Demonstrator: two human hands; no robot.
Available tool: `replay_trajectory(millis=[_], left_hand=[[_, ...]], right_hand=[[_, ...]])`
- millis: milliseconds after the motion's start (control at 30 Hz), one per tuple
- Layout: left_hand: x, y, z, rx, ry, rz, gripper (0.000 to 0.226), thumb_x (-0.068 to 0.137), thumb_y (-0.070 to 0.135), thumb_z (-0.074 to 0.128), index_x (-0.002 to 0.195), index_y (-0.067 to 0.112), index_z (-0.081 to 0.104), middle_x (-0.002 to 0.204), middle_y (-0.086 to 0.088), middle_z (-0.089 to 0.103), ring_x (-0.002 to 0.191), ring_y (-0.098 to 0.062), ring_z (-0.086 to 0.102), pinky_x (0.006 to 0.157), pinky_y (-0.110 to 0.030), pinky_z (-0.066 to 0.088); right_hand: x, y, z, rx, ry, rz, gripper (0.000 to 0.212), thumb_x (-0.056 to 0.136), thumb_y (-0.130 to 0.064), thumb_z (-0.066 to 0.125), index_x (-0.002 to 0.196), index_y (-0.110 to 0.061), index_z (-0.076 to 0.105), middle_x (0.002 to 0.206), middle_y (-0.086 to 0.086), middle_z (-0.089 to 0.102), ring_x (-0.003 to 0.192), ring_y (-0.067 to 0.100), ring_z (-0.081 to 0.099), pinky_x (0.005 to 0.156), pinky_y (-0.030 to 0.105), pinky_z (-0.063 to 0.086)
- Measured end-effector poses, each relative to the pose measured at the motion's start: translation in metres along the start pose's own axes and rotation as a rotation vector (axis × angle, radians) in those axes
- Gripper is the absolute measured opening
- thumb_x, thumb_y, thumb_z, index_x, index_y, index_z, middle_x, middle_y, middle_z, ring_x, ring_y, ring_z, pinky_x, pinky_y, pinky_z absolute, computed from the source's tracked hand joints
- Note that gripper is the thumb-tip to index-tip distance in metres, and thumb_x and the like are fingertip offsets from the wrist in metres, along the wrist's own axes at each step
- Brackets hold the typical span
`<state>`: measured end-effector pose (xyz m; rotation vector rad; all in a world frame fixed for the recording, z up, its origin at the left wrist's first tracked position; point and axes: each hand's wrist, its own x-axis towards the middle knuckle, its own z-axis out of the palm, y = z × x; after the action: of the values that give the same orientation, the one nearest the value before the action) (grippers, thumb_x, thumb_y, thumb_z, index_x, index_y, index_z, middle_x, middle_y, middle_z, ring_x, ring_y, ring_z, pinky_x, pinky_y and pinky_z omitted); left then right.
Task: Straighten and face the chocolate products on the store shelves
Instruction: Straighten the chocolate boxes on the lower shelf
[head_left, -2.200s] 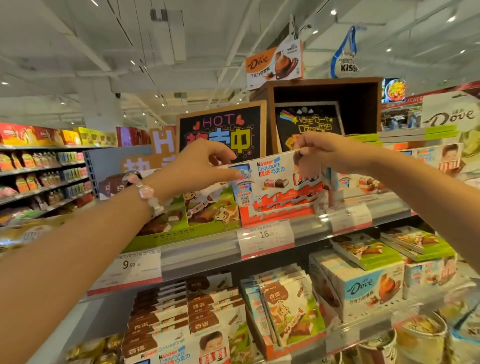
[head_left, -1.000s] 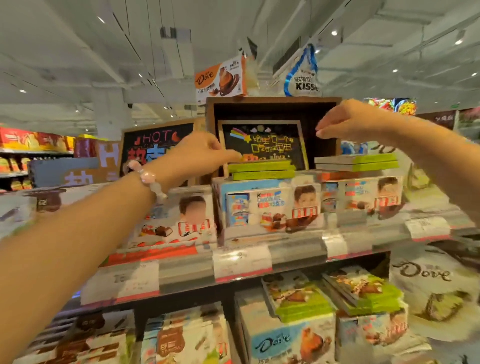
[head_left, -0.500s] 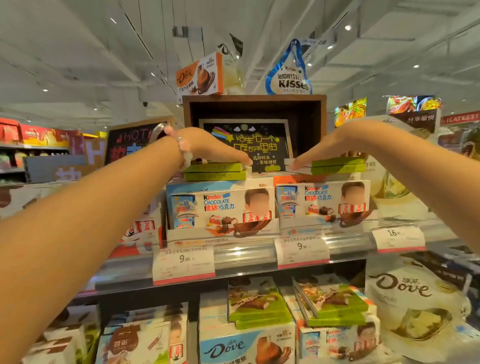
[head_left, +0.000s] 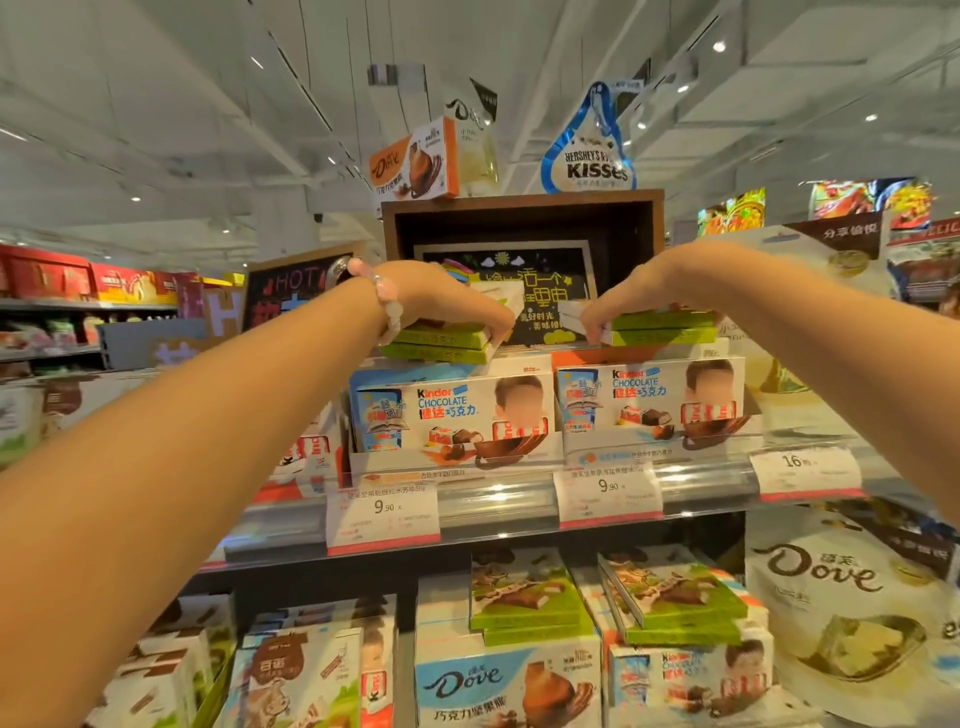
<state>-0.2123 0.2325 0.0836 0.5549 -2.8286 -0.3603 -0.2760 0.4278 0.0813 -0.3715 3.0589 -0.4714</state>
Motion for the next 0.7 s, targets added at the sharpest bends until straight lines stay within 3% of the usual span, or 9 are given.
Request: replay_trajectory(millis=[33,100,167,233,300,500,633,700], left_hand=[[-0.004,-0.002,-0.002,-0.004,0.011,0.039,0.126,0.031,0.068,0.066,0.141,0.026,0.023,0.126,-0.004,0.045,0.112,-0.026,0.05,0.094,-0.045,0.046],[-0.006,-0.011,-0.005,-0.049,0.051,0.061,0.124,0.033,0.066,0.066,0.143,0.029,0.02,0.139,-0.004,0.038,0.123,-0.03,0.042,0.099,-0.047,0.041],[-0.008,-0.023,-0.013,-0.184,0.114,0.084,0.114,0.041,0.061,0.07,0.14,0.028,0.026,0.129,-0.005,0.047,0.113,-0.025,0.05,0.086,-0.038,0.049],[-0.01,-0.037,-0.02,-0.288,0.173,0.114,0.096,0.054,0.057,0.072,0.136,0.027,0.032,0.102,0.002,0.053,0.089,-0.014,0.055,0.061,-0.026,0.046],[-0.017,-0.054,-0.029,-0.318,0.229,0.141,0.089,0.059,0.056,0.071,0.134,0.027,0.034,0.092,0.006,0.049,0.081,-0.011,0.052,0.056,-0.024,0.039],[-0.039,-0.109,-0.046,-0.406,0.262,0.127,0.086,0.042,0.057,0.071,0.117,0.026,0.04,0.097,0.0,0.063,0.08,-0.012,0.065,0.057,-0.024,0.048],[-0.051,-0.153,-0.054,-0.468,0.267,0.12,0.086,0.05,0.051,0.076,0.122,0.027,0.035,0.098,0.003,0.06,0.08,-0.01,0.065,0.053,-0.02,0.048],[-0.056,-0.176,-0.058,-0.486,0.296,0.12,0.069,0.059,0.047,0.077,0.114,0.029,0.039,0.095,0.005,0.057,0.074,-0.006,0.064,0.052,-0.02,0.047]], right_hand=[[-0.003,-0.001,-0.001,0.037,0.03,-0.011,0.048,0.076,-0.047,0.062,0.108,-0.016,0.043,0.098,0.009,0.048,0.079,0.025,0.046,0.06,0.031,0.036],[-0.001,-0.003,-0.005,0.116,0.136,-0.055,0.08,0.071,-0.049,0.067,0.135,-0.018,0.031,0.125,0.013,0.042,0.104,0.032,0.046,0.076,0.037,0.04],[-0.002,-0.011,-0.008,0.195,0.244,-0.126,0.103,0.063,-0.05,0.073,0.144,-0.019,0.017,0.143,0.015,0.03,0.122,0.035,0.036,0.08,0.042,0.036],[-0.005,-0.023,-0.008,0.276,0.264,-0.201,0.112,0.057,-0.05,0.075,0.146,-0.021,0.012,0.147,0.015,0.027,0.128,0.037,0.032,0.081,0.043,0.034],[-0.009,-0.037,-0.006,0.308,0.268,-0.286,0.118,0.051,-0.053,0.075,0.146,-0.024,0.012,0.147,0.014,0.028,0.128,0.036,0.033,0.085,0.042,0.035],[-0.026,-0.089,0.021,0.381,0.205,-0.492,0.119,0.051,-0.054,0.075,0.147,-0.027,0.01,0.14,0.01,0.038,0.115,0.029,0.045,0.084,0.035,0.04],[-0.036,-0.133,0.042,0.395,0.259,-0.592,0.112,0.057,-0.054,0.073,0.146,-0.022,0.013,0.129,0.009,0.046,0.109,0.027,0.05,0.093,0.042,0.046],[-0.041,-0.154,0.051,0.401,0.286,-0.623,0.106,0.059,-0.052,0.073,0.143,-0.019,0.019,0.126,0.008,0.047,0.109,0.027,0.049,0.094,0.043,0.045]])
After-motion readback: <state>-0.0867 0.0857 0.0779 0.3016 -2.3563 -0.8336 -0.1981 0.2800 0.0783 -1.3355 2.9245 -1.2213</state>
